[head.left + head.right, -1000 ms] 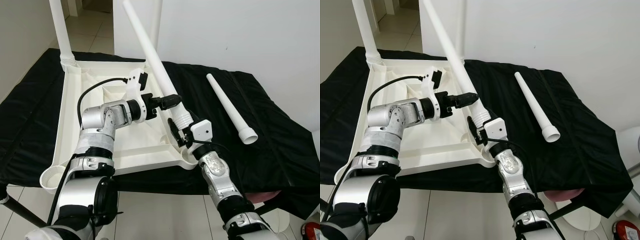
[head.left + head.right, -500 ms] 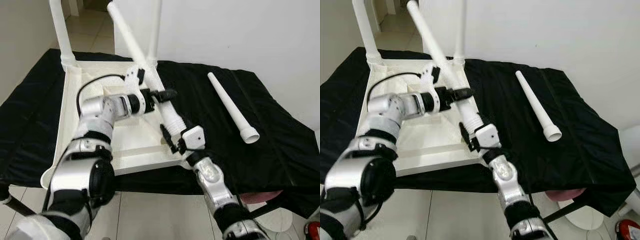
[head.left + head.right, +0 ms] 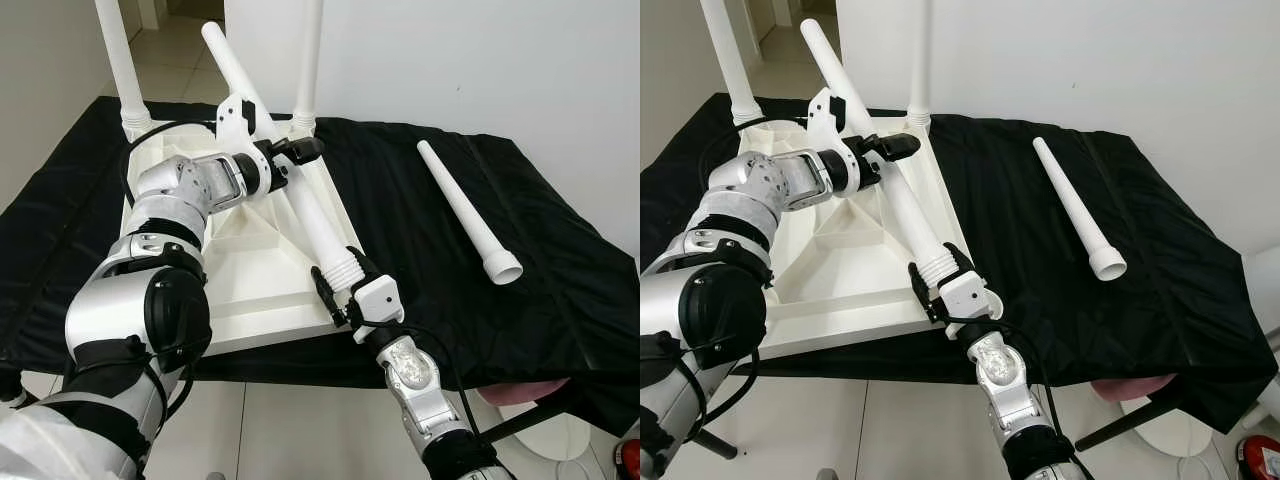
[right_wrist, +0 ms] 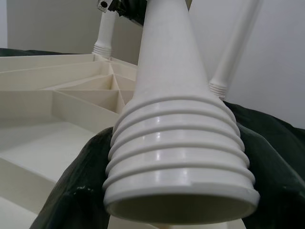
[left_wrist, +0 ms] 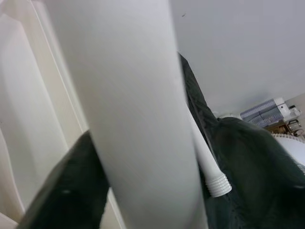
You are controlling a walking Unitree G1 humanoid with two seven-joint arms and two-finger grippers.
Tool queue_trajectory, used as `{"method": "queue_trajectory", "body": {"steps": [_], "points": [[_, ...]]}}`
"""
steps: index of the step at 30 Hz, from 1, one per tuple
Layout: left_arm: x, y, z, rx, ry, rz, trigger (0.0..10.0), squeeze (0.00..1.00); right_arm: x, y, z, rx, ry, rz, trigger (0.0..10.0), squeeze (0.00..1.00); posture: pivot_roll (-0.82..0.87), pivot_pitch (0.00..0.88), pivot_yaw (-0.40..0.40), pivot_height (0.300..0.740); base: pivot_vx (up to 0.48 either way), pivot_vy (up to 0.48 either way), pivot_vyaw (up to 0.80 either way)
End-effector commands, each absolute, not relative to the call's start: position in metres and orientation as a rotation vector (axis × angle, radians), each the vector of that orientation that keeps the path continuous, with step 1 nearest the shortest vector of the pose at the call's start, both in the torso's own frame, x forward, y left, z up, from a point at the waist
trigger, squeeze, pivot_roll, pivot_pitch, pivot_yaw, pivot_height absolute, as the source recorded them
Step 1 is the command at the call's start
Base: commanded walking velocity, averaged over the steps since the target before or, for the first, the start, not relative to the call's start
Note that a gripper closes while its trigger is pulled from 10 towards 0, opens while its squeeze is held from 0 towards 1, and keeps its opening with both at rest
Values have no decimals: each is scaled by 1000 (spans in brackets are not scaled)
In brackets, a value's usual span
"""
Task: Building children table
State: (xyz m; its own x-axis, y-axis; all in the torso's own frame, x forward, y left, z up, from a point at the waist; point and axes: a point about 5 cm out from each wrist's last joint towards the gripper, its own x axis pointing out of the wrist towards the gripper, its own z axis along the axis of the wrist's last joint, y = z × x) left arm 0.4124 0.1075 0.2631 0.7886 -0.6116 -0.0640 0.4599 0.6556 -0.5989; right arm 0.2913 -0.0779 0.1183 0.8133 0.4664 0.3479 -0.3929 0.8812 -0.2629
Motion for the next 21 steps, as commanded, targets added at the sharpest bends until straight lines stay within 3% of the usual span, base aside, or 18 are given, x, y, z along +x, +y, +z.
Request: {"method": "queue_trajectory", "body": {"steps": [1,13,14,16,17,21], "points": [[413,99,265,-622,275,-628,0,0,294,-80,123,-197,-423,452,10000,0,3,0,-53,740,0,0,0],[416,103,273,-694,252,-603,0,0,300,-80,127,-157,-406,436,10000,0,18,0,-75,740,0,0,0],[416,104,275,-699,243,-608,3686,0,300,-80,126,-149,-401,435,10000,169,20,0,-77,740,0,0,0],[417,104,277,-703,236,-611,3686,0,301,-80,126,-145,-398,434,10000,169,20,0,-77,740,0,0,0],[417,105,279,-710,227,-604,10000,0,301,-80,126,-130,-392,436,10000,1000,21,0,-77,740,0,0,0],[419,109,285,-735,195,-587,10000,0,301,-79,126,-92,-380,430,10000,1000,21,0,-78,740,0,0,0]]}}
